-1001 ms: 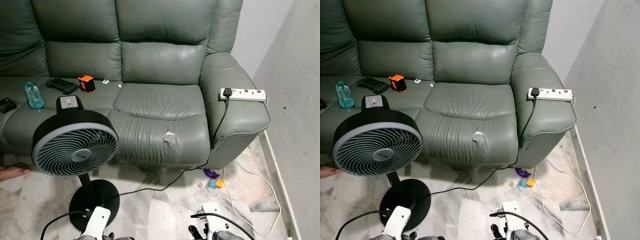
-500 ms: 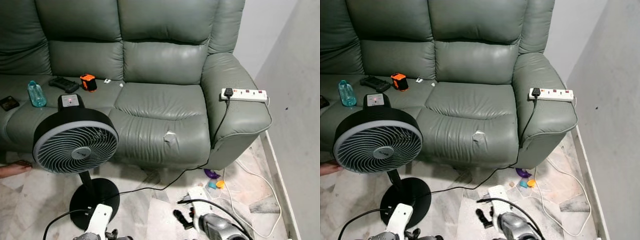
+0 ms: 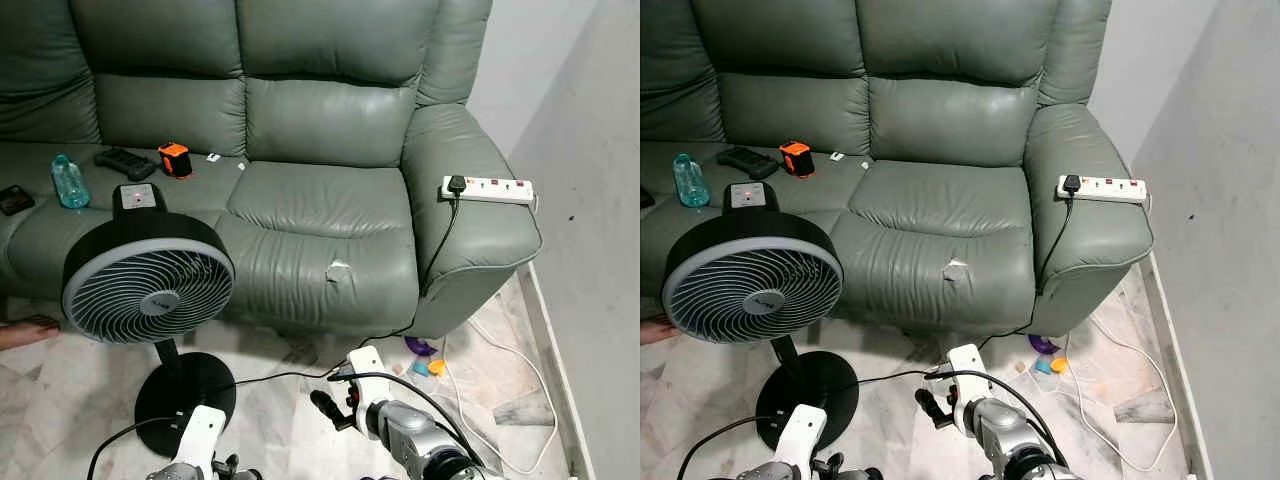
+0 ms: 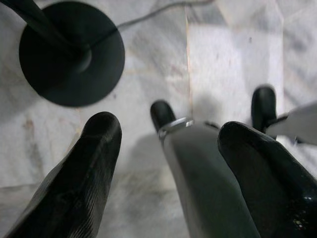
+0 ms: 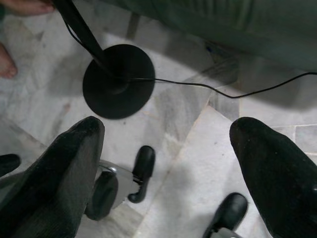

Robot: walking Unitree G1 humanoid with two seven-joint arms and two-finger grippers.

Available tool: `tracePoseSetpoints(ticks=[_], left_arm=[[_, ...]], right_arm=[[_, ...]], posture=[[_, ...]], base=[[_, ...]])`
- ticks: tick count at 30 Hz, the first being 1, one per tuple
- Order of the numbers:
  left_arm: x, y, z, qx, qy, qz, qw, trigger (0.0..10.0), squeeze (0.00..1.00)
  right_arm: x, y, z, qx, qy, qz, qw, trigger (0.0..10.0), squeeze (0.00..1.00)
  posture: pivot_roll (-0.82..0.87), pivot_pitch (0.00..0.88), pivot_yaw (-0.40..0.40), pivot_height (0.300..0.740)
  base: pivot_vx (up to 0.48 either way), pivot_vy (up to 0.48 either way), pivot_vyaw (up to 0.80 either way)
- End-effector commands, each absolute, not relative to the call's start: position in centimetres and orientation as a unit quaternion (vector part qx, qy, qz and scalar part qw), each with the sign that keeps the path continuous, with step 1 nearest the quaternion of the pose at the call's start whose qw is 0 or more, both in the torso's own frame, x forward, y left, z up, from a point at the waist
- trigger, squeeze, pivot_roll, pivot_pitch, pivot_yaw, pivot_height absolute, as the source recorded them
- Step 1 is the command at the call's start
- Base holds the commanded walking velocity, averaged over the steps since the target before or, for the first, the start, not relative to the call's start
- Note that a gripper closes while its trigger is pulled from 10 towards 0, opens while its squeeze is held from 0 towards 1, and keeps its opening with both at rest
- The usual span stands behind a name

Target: Hang keys on a hook

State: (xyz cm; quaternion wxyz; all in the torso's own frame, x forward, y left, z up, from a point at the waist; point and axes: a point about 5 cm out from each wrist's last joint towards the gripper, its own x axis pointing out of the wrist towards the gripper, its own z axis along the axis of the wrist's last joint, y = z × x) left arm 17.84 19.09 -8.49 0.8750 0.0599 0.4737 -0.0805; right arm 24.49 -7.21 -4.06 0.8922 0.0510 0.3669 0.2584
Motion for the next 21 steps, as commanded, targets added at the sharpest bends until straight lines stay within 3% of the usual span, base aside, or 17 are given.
tracePoseSetpoints(ticks=[1,5,8,21], left_arm=[[17.7,19.2,-8.5,0.045,0.463,-0.067,0.883,10.0,0.00],[18.5,19.3,-7.9,0.037,0.411,-0.042,0.910,10.0,0.00],[24.9,16.6,-4.2,0.017,0.315,-0.039,0.948,10.0,0.00],[22.9,16.9,-5.8,0.030,0.368,-0.042,0.928,10.0,0.00]], right_arm=[[24.5,-7.0,-4.0,0.067,0.365,0.257,0.892,10.0,0.00],[25.9,-6.9,-2.9,0.063,0.328,0.230,0.914,10.0,0.00],[26.1,-6.7,-2.7,0.067,0.328,0.235,0.912,10.0,0.00],[24.7,-8.6,-4.3,0.010,0.360,0.222,0.906,10.0,0.00]], posture=[[0.05,0.114,-0.029,0.740],[0.05,0.116,-0.032,0.740],[0.06,0.115,-0.032,0.740],[0.06,0.113,-0.035,0.740]], base=[[0.000,0.000,0.00],[0.000,0.000,0.00],[0.000,0.000,0.00],[0.000,0.000,0.00]])
